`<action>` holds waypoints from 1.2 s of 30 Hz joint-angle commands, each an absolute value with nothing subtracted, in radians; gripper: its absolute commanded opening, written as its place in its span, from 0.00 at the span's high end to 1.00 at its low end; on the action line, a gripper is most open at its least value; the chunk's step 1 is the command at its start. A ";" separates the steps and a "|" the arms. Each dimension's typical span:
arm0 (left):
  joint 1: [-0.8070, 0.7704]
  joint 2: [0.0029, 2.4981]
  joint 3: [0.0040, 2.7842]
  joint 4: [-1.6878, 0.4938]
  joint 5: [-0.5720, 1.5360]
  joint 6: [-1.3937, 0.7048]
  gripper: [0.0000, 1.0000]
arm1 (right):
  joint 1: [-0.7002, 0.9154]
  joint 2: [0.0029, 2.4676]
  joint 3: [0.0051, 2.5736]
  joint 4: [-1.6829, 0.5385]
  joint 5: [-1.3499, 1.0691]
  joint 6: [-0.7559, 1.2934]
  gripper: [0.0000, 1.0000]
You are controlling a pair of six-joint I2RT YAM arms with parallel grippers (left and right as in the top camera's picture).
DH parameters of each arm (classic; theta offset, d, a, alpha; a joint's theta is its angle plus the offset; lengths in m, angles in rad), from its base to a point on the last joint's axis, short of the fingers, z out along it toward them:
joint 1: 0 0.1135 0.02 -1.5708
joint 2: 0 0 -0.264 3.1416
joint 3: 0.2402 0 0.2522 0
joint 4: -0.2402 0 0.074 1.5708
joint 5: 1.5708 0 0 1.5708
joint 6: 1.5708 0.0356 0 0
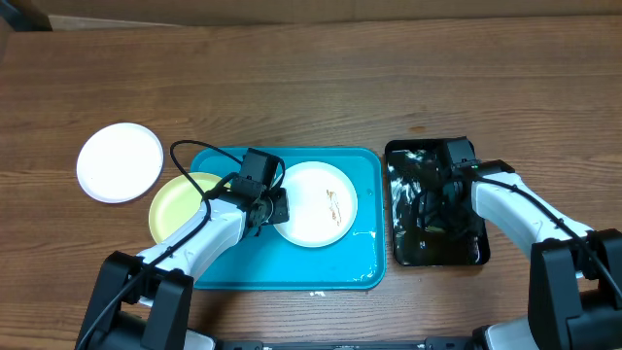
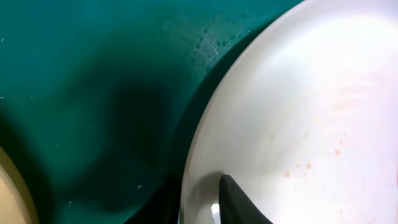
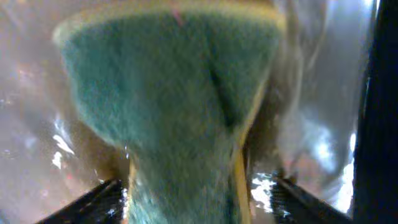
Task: Clean dirty plates on tray and stack at the side
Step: 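Dip and rub the sponge in the black tray water with the right gripper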
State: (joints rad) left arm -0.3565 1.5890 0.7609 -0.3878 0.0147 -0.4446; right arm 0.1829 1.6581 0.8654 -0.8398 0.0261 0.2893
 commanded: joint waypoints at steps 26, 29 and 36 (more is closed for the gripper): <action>-0.358 1.599 0.775 -0.385 0.019 -0.441 0.73 | 0.176 1.696 0.820 -0.576 0.033 0.284 0.27; -0.359 1.599 0.775 -0.387 0.019 -0.441 0.73 | 0.176 1.696 0.819 -0.561 0.033 0.284 0.71; -0.358 1.599 0.775 -0.384 0.019 -0.441 0.73 | 0.176 1.696 0.819 -0.581 0.032 0.284 0.20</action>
